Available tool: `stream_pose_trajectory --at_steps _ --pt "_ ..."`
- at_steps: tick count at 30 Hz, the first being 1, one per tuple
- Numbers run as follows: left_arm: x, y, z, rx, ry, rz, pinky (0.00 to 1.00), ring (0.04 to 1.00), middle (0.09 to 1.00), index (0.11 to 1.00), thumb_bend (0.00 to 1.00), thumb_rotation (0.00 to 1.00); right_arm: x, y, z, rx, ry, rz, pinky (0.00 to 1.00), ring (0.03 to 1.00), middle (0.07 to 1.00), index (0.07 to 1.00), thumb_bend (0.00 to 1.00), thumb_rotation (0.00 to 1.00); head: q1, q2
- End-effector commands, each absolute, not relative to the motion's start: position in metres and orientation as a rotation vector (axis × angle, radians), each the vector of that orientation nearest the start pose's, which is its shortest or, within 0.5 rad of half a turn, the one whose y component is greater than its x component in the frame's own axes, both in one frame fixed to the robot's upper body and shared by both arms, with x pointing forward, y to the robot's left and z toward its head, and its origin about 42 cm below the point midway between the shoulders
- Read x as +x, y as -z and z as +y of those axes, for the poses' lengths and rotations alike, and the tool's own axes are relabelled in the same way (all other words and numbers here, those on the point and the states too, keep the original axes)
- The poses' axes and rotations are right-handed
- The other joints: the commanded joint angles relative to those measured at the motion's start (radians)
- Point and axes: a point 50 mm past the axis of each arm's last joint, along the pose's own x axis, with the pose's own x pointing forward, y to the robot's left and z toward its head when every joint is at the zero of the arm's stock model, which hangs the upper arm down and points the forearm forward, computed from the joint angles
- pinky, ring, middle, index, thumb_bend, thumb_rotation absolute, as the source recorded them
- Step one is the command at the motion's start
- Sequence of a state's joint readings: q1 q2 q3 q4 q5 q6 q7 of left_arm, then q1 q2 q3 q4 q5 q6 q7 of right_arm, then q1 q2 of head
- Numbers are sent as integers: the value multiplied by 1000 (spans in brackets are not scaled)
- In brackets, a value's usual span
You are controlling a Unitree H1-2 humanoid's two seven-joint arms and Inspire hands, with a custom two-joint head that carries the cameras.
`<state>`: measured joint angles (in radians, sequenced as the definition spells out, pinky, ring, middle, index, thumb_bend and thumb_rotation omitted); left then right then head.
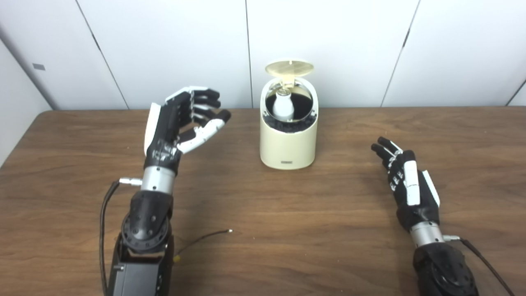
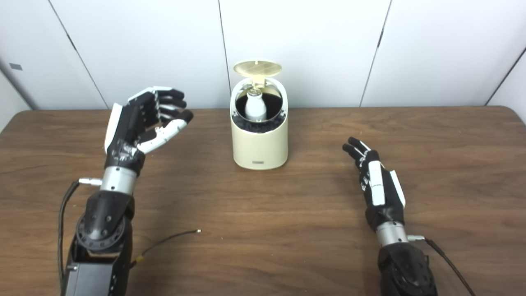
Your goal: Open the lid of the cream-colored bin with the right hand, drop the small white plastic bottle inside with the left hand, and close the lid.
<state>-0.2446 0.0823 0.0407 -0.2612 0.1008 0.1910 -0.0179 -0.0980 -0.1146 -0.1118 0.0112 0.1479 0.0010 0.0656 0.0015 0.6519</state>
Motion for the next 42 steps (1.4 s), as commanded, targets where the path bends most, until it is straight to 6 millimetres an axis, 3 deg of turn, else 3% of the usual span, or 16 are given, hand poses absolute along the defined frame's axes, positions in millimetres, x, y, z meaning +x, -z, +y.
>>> stream_pose_trajectory --at_steps 1,3,7,9,17,22,27,33,37,42 --pt "338 -233 228 143 73 -313 678 757 809 827 639 523 323 -151 -271 17 0 -211 993 945 892 896 668 985 -4 2" --pt "333 -221 229 128 121 -269 760 821 873 891 663 609 326 -161 -269 13 -12 -239 990 950 907 905 675 982 -7 2" --pt "324 -193 225 76 157 -204 970 982 991 993 657 943 333 -185 -263 -3 -34 -295 999 976 940 919 706 983 -12 6" --pt "322 -183 223 39 149 -182 993 996 998 999 659 986 338 -197 -259 -24 -40 -319 1000 981 945 919 696 982 -18 10" --pt "318 -154 221 -32 116 -149 1000 1000 1000 1000 713 1000 361 -255 -230 -231 -94 -385 950 944 918 891 705 1000 -29 13" --pt "313 -141 221 -50 93 -117 1000 1000 1000 1000 696 1000 378 -288 -212 -379 -129 -411 928 969 947 892 653 1000 -22 11" --pt "311 -135 222 -38 86 -102 1000 1000 1000 1000 670 1000 401 -316 -200 -583 -140 -468 878 930 923 861 611 1000 -21 8" --pt "310 -133 220 -53 98 -100 1000 1000 1000 1000 656 1000 422 -339 -194 -690 -135 -506 837 904 913 864 602 1000 -14 5" --pt "309 -133 217 -57 99 -97 1000 1000 1000 1000 660 1000 436 -352 -189 -723 -129 -513 858 912 914 876 625 1000 -11 4" --pt "309 -134 214 -72 85 -104 988 1000 1000 1000 659 1000 445 -356 -182 -791 -142 -524 922 962 957 888 561 1000 -12 4"
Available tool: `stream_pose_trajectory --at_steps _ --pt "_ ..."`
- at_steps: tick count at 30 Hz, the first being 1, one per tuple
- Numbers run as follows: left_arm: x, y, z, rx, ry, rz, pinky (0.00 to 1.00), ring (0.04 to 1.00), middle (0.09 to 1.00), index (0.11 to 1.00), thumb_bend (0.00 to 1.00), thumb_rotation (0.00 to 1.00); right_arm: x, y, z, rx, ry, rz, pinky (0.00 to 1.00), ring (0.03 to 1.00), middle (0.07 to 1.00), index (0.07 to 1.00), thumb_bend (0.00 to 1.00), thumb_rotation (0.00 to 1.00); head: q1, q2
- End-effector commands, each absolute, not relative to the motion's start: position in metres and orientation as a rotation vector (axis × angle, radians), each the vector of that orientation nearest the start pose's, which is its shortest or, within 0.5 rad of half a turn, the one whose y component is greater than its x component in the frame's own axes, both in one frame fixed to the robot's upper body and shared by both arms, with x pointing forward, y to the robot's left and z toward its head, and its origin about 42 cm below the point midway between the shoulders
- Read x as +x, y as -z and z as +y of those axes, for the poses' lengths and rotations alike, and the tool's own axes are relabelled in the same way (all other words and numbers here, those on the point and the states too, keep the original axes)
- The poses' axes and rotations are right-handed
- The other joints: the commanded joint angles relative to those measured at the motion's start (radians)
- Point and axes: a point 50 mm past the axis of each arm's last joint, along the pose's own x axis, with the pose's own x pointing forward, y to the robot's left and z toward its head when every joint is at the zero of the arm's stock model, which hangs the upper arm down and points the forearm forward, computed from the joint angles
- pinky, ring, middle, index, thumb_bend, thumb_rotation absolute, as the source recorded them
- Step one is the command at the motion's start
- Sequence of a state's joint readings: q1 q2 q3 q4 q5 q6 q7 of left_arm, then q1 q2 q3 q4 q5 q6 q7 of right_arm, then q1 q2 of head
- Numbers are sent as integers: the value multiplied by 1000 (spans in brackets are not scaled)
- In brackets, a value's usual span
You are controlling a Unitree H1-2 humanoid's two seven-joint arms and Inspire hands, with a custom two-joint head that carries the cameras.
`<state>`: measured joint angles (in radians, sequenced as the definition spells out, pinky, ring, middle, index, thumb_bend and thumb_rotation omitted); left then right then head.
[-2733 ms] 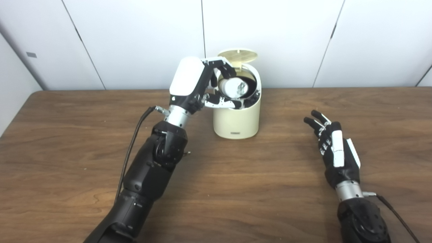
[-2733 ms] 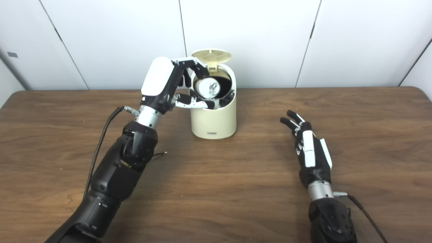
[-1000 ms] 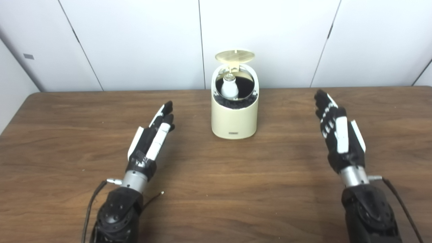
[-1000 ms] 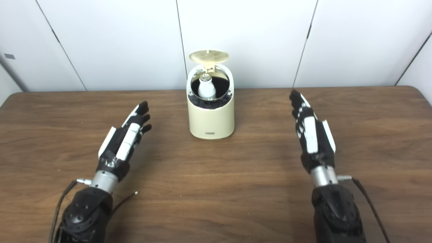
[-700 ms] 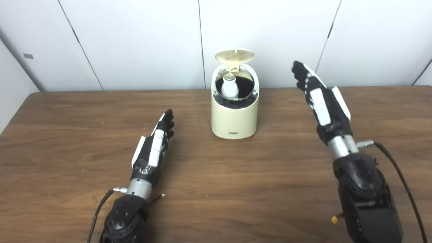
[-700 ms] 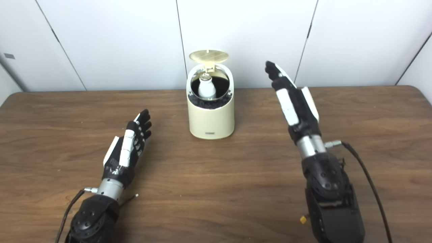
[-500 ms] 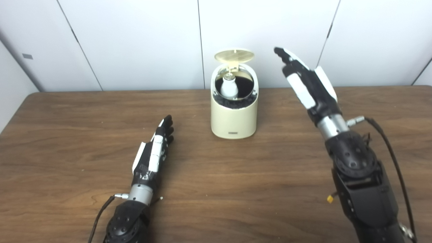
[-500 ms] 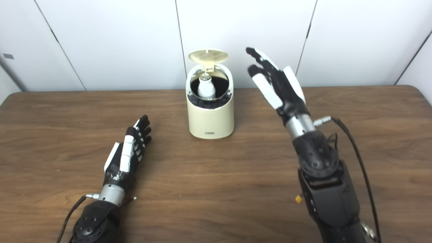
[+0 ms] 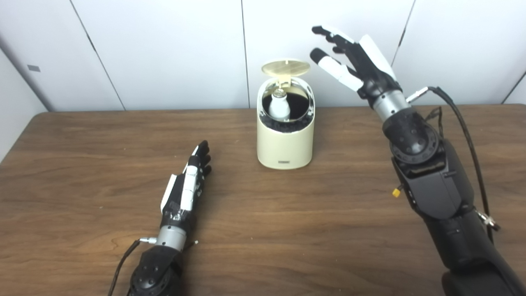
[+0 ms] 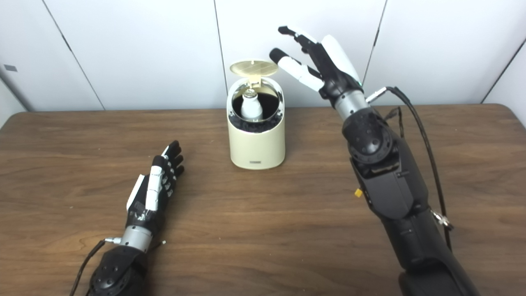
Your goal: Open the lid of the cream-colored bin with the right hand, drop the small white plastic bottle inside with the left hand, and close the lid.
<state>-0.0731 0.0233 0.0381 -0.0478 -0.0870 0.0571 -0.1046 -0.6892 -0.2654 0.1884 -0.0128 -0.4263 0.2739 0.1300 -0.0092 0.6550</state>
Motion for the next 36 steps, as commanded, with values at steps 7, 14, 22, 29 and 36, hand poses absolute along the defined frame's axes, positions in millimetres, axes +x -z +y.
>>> stream_pose_trajectory --at_steps 7,14,22,29,36 --pt "310 -133 213 -101 87 -104 985 1000 1000 1000 661 1000 451 -356 -174 -882 -154 -512 983 1000 999 766 603 1000 0 0" --pt "310 -132 210 -88 101 -100 989 1000 1000 1000 670 1000 452 -356 -169 -917 -163 -512 1000 1000 1000 709 626 1000 3 1" --pt "312 -130 210 -103 89 -99 987 1000 1000 1000 656 967 447 -354 -171 -946 -181 -519 999 1000 1000 662 635 1000 6 2" --pt "313 -129 210 -99 85 -99 984 1000 1000 1000 654 947 445 -351 -175 -966 -197 -536 1000 1000 1000 655 637 1000 6 4" --pt "314 -125 210 -110 95 -86 991 1000 1000 1000 652 923 440 -345 -175 -981 -204 -530 1000 1000 1000 667 648 1000 8 6"
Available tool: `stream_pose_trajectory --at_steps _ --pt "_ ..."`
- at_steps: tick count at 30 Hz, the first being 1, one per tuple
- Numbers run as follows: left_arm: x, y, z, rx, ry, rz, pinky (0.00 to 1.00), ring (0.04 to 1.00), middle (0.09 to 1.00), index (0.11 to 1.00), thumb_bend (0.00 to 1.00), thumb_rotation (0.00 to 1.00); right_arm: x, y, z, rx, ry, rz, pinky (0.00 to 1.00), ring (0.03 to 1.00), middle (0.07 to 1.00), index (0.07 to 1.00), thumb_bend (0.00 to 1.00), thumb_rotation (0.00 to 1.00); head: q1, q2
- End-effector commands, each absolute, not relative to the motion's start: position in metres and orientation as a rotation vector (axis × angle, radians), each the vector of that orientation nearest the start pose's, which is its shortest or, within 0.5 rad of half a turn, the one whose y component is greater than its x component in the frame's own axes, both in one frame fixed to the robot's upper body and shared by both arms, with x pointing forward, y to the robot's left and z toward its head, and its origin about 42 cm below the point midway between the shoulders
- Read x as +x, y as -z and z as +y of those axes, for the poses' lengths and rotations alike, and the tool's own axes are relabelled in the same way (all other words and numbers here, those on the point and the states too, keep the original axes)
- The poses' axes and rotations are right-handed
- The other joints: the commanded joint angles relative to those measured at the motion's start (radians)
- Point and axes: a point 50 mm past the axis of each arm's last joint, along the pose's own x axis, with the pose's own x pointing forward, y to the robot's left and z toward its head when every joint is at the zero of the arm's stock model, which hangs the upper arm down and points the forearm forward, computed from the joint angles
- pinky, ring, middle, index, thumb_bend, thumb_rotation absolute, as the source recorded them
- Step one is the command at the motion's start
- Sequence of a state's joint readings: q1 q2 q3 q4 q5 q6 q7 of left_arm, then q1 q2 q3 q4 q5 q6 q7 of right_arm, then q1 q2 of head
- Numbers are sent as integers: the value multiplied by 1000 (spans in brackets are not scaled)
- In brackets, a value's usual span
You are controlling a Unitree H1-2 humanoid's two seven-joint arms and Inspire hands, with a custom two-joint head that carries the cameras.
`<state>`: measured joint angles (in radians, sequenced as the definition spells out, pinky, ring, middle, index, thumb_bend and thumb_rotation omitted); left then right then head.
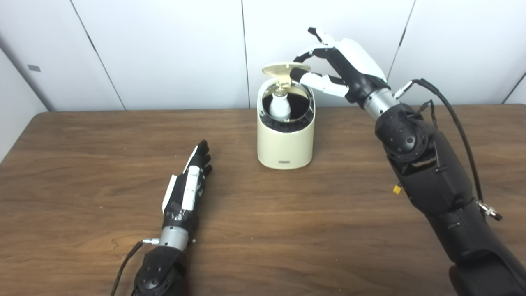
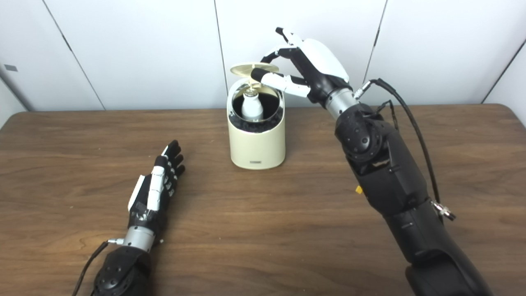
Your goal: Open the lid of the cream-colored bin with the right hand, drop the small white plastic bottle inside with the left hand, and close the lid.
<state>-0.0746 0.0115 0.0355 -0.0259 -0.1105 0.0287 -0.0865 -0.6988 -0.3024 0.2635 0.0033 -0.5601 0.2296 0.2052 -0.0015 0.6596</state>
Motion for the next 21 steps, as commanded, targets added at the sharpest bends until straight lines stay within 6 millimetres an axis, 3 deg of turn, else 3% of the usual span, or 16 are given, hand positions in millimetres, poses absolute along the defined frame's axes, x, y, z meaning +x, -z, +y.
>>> stream_pose_trajectory --at_steps 1,21 --pt "314 -125 210 -109 97 -84 994 1000 1000 1000 657 920 438 -345 -174 -983 -206 -532 1000 1000 1000 666 654 1000 0 2" --pt "315 -123 214 -61 104 -57 1000 1000 1000 1000 714 903 411 -316 -169 -1056 -270 -531 1000 1000 1000 660 644 1000 -1 9"
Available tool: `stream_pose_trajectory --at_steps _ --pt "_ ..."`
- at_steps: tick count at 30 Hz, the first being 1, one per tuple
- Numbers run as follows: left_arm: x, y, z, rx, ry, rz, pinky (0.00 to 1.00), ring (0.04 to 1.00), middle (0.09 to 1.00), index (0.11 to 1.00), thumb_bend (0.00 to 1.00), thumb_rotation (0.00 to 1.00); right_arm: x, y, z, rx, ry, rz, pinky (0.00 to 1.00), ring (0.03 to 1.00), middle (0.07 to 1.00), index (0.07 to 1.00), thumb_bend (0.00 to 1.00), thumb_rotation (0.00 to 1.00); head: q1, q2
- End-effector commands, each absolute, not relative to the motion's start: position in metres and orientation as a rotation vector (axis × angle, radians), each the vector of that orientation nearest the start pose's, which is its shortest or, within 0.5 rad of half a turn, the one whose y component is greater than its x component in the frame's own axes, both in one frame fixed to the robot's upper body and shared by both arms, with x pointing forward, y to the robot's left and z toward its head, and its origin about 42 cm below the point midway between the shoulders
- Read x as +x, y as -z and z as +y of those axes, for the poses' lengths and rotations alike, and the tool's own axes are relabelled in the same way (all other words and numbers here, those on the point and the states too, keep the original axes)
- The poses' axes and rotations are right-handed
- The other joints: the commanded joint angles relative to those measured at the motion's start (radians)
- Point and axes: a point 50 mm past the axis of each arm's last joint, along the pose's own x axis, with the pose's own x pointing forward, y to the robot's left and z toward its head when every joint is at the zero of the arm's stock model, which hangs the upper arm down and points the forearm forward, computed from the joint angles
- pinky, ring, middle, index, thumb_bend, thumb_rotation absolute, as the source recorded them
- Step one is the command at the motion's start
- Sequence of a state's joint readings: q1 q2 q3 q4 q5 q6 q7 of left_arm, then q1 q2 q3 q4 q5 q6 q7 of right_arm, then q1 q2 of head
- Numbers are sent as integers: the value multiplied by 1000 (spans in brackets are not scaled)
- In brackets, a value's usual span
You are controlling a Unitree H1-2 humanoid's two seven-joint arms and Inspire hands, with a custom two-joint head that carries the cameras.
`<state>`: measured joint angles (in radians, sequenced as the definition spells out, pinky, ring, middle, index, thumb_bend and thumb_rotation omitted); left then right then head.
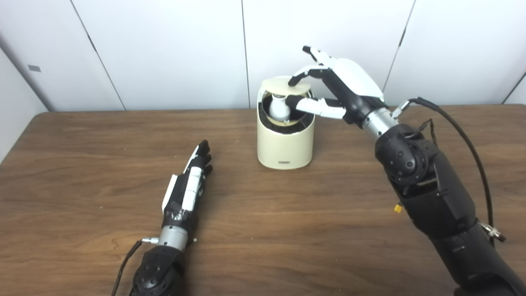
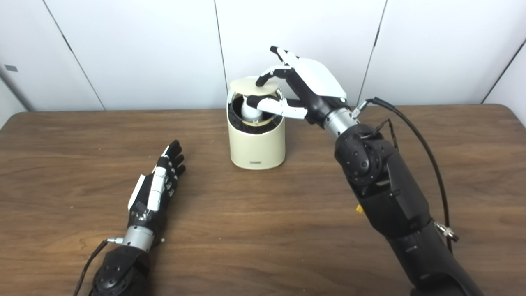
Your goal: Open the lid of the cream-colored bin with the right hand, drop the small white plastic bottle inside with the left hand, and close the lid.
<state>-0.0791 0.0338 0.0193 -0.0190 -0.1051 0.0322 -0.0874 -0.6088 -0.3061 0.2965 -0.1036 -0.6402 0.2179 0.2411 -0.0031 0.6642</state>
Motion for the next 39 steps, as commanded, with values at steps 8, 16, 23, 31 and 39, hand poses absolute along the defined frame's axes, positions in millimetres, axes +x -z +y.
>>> stream_pose_trajectory --at_steps 8,16,23,31,39 --pt "315 -125 214 -49 102 -53 1000 1000 1000 1000 743 901 405 -307 -170 -1077 -292 -510 1000 1000 1000 659 657 1000 3 8" --pt "316 -125 214 -37 95 -62 1000 1000 1000 1000 743 902 401 -296 -168 -1086 -330 -475 1000 1000 1000 654 648 1000 3 8" --pt "316 -125 214 -26 88 -65 1000 1000 1000 1000 739 902 399 -290 -169 -1100 -334 -457 1000 1000 1000 681 645 1000 6 11" --pt "316 -126 213 -28 87 -67 1000 1000 1000 1000 743 898 400 -287 -170 -1106 -334 -450 1000 1000 1000 685 635 1000 6 12" --pt "318 -128 211 -19 92 -87 1000 1000 1000 1000 726 900 401 -280 -168 -1160 -346 -433 1000 1000 1000 676 616 1000 10 13"
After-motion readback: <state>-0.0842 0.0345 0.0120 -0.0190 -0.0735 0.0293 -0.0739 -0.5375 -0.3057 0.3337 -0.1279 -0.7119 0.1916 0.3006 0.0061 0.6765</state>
